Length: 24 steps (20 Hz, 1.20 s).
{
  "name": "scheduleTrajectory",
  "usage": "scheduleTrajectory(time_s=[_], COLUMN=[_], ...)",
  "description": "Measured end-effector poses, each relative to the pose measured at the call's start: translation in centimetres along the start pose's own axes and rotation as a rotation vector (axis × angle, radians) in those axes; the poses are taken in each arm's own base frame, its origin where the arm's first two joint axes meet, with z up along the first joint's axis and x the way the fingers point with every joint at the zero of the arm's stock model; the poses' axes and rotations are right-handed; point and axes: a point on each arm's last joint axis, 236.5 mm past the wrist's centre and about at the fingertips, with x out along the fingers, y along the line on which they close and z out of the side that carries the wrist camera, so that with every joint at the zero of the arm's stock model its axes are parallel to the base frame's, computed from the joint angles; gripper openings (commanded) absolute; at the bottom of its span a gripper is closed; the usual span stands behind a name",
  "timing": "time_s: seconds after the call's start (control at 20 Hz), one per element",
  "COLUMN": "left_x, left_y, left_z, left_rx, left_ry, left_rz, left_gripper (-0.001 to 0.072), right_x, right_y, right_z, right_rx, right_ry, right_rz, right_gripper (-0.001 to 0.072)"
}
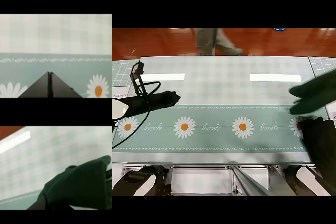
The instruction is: Fold the shirts.
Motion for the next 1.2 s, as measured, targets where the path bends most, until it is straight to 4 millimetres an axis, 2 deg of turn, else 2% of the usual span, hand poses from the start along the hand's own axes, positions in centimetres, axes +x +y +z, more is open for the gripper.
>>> scheduleTrajectory(time_s=[0.1, 0.2, 0.3, 0.45, 0.5, 0.55, 0.65, 0.75, 0.8, 0.85, 0.9, 1.0, 1.05, 1.15, 1.2], left_x=[-0.1, -0.2, -0.4, -0.2, 0.1, 0.5, 1.5, 2.4, 2.6, 2.5, 2.3, 1.3, 0.7, -0.3, -0.4], left_y=[0.0, 0.0, 0.0, 0.4, 0.6, 0.9, 1.6, 2.1, 2.3, 2.2, 2.0, 0.7, -0.4, -3.3, -4.9], left_z=[1.7, 3.3, 4.8, 6.3, 6.5, 6.5, 6.3, 6.2, 6.7, 7.6, 8.9, 11.9, 13.5, 15.8, 16.1], left_rx=[0.000, -0.001, -0.001, -0.007, -0.010, -0.014, -0.024, -0.030, -0.025, -0.010, 0.005, 0.038, 0.061, 0.114, 0.142], left_ry=[-0.071, -0.141, -0.206, -0.266, -0.270, -0.267, -0.253, -0.239, -0.246, -0.258, -0.275, -0.309, -0.320, -0.311, -0.281], left_rz=[0.000, 0.000, 0.001, 0.009, 0.015, 0.021, 0.035, 0.048, 0.052, 0.055, 0.055, 0.040, 0.024, -0.018, -0.043], left_gripper=[0.0017, 0.0017, 0.0017, 0.0017, 0.0017, 0.0017, 0.0017, 0.0017, 0.0017, 0.0017, 0.0016, 0.0017, 0.0017, 0.0016, 0.0017], right_x=[-1.2, -2.5, -3.7, -5.8, -6.5, -7.2, -8.4, -9.0, -9.2, -8.9, -8.1, -4.1, -1.8, 2.2, 3.6], right_y=[-4.4, -8.7, -12.4, -16.8, -17.8, -18.7, -19.9, -20.5, -20.8, -20.9, -20.7, -18.6, -16.4, -8.6, -4.3], right_z=[-2.1, -5.2, -9.2, -15.1, -16.8, -18.4, -20.8, -21.8, -22.0, -21.6, -20.7, -16.6, -13.7, -6.7, -4.5], right_rx=[0.091, 0.192, 0.294, 0.433, 0.473, 0.513, 0.578, 0.609, 0.616, 0.613, 0.606, 0.547, 0.489, 0.321, 0.238], right_ry=[0.028, 0.069, 0.133, 0.228, 0.254, 0.278, 0.322, 0.335, 0.332, 0.308, 0.268, 0.129, 0.046, -0.135, -0.181], right_rz=[-0.142, -0.297, -0.453, -0.675, -0.735, -0.795, -0.891, -0.940, -0.956, -0.952, -0.912, -0.697, -0.551, -0.207, -0.064], right_gripper=[0.0021, 0.0021, 0.0022, 0.0041, 0.0199, 0.0400, 0.0411, 0.0403, 0.0298, 0.0126, 0.0024, 0.0023, 0.0023, 0.0023, 0.0023])
